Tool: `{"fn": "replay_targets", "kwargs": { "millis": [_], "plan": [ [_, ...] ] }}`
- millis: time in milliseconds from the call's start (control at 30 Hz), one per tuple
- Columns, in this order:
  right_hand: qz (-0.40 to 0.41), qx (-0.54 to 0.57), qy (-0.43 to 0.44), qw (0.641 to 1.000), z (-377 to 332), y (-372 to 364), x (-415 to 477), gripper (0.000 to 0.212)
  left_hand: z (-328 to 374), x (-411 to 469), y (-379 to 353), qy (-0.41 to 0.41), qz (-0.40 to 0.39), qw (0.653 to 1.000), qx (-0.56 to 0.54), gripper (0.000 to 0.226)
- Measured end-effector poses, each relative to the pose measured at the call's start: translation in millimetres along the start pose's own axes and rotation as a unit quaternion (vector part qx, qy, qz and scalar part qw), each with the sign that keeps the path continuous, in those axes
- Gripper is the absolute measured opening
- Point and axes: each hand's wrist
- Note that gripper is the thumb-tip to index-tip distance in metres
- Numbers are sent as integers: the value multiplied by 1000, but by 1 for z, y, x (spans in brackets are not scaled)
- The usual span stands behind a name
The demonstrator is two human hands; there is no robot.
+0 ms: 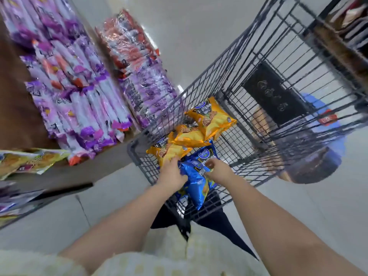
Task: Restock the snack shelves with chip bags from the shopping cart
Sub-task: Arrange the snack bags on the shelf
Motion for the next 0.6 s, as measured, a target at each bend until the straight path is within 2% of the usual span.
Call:
{"fn": "replay_targets", "kwargs": {
  "millis": [100,167,333,467,600],
  "plan": [
    [-77,-41,20,996,26,-5,26,50,2,2,-40,101,-32,975,-194,108],
    [-123,-53,21,991,40,-13,38,58,5,6,-65,163,-51,948,-269,118],
    [-176,16,-26,984,68,-30,56,63,20,24,-121,245,-76,904,-343,135],
    [-182,99,-30,978,81,-37,64,65,37,24,-134,283,-44,906,-311,137],
    [-167,148,-24,974,76,-32,61,57,36,28,-136,289,-14,879,-379,131]
  ]
}}
Point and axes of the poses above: each hand's wrist, its own x-axis towards the middle knuckle, its own y-axis out of the back of the hand, z = x × y, and after that the axes turned 15 degrees about y, right-handed
